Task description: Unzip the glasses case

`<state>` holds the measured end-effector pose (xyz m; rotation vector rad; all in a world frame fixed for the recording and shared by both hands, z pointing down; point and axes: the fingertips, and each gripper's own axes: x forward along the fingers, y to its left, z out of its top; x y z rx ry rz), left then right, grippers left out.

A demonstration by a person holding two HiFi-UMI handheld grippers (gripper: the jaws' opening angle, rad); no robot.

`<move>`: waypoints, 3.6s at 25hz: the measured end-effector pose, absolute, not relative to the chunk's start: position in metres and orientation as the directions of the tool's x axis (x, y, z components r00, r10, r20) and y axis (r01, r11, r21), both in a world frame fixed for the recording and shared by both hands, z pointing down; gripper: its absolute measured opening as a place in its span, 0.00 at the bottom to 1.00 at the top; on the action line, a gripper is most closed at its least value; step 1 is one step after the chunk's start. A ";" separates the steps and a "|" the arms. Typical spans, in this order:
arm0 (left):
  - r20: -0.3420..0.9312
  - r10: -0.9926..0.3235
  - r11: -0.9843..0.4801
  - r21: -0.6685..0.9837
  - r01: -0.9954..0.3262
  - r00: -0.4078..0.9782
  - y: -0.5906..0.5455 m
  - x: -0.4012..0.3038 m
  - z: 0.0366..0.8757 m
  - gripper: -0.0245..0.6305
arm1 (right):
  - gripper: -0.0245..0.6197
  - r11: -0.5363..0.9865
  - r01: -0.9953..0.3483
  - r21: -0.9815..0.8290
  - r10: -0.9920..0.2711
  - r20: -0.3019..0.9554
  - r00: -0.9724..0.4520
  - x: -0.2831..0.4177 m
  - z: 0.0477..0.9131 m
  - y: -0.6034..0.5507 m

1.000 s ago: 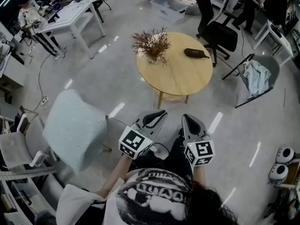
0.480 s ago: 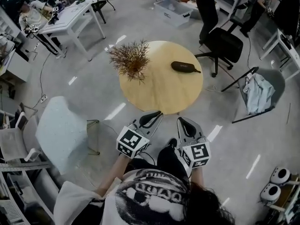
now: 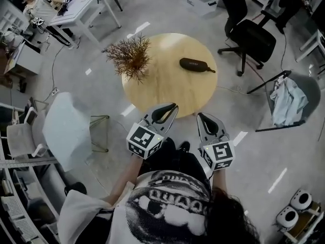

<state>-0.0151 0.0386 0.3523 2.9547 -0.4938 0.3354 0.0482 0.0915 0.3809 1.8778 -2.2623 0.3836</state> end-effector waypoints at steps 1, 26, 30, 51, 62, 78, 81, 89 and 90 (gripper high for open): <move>0.244 -0.312 -0.936 0.087 -0.341 0.918 0.038 -0.012 0.353 0.08 | 0.04 0.177 -0.980 -0.092 -0.933 0.302 -0.197 0.051 0.384 0.092; 0.333 -0.366 -0.911 0.061 -0.407 0.869 -0.007 0.012 0.379 0.08 | 0.04 0.235 -0.960 -0.149 -0.901 0.337 -0.273 0.085 0.420 0.043; 0.345 -0.376 -0.902 0.077 -0.425 0.860 -0.034 0.013 0.393 0.08 | 0.04 0.251 -0.955 -0.157 -0.887 0.357 -0.292 0.089 0.430 0.017; 0.591 -0.126 -0.983 0.036 -0.182 0.796 -0.221 0.081 0.562 0.20 | 0.25 0.598 -0.801 0.030 -0.570 0.718 -0.399 0.163 0.555 -0.180; 0.785 0.117 -0.960 -0.067 0.271 0.609 -0.244 0.116 0.628 0.22 | 0.29 0.796 -0.605 -0.014 -0.258 0.897 -0.360 0.168 0.601 -0.195; 0.867 0.258 -0.817 -0.040 0.575 0.426 -0.247 0.137 0.646 0.19 | 0.29 0.824 -0.562 -0.076 -0.223 0.868 -0.443 0.169 0.600 -0.200; 0.897 0.253 -0.775 -0.036 0.631 0.362 -0.244 0.139 0.649 0.13 | 0.29 0.833 -0.546 -0.092 -0.212 0.858 -0.468 0.171 0.599 -0.199; 0.916 0.215 -0.812 -0.025 0.583 0.339 -0.248 0.138 0.649 0.08 | 0.29 0.865 -0.495 -0.085 -0.209 0.836 -0.508 0.170 0.598 -0.198; 0.917 0.207 -0.824 -0.025 0.566 0.342 -0.248 0.137 0.649 0.08 | 0.29 0.868 -0.489 -0.082 -0.209 0.833 -0.512 0.170 0.598 -0.197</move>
